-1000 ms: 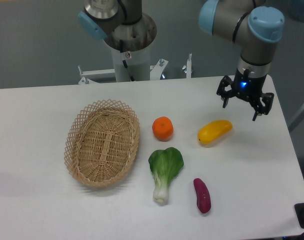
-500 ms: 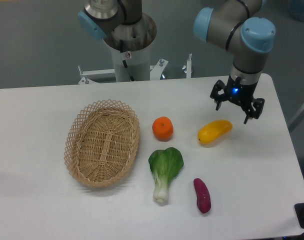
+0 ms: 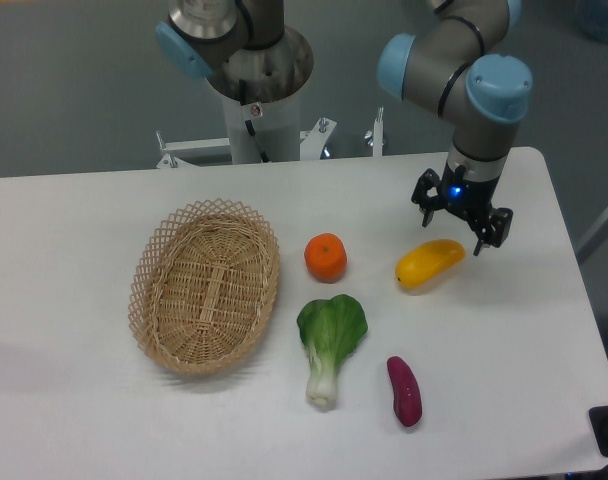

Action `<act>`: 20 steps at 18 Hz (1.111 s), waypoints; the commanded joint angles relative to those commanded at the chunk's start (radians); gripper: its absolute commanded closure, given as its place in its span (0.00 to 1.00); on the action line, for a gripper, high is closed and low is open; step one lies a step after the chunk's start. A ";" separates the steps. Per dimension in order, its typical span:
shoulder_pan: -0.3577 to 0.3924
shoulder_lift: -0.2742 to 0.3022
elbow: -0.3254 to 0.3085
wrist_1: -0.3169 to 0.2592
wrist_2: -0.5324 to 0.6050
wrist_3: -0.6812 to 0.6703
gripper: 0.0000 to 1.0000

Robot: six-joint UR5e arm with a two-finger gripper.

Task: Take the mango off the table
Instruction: 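Lower the gripper around the mango and close on it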

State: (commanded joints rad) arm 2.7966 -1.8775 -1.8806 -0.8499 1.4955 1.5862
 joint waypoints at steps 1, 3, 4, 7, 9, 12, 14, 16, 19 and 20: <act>-0.006 -0.006 -0.009 0.012 0.021 -0.008 0.00; -0.014 -0.022 -0.017 0.034 0.051 -0.014 0.00; -0.023 -0.028 -0.025 0.040 0.051 -0.015 0.00; -0.032 -0.048 -0.034 0.083 0.052 -0.029 0.00; -0.037 -0.058 -0.034 0.092 0.052 -0.031 0.00; -0.039 -0.063 -0.044 0.092 0.052 -0.029 0.00; -0.039 -0.066 -0.048 0.092 0.052 -0.029 0.00; -0.042 -0.074 -0.051 0.106 0.052 -0.031 0.00; -0.046 -0.075 -0.063 0.127 0.052 -0.031 0.00; -0.046 -0.074 -0.061 0.127 0.054 -0.032 0.08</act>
State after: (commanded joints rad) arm 2.7504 -1.9512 -1.9420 -0.7225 1.5493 1.5539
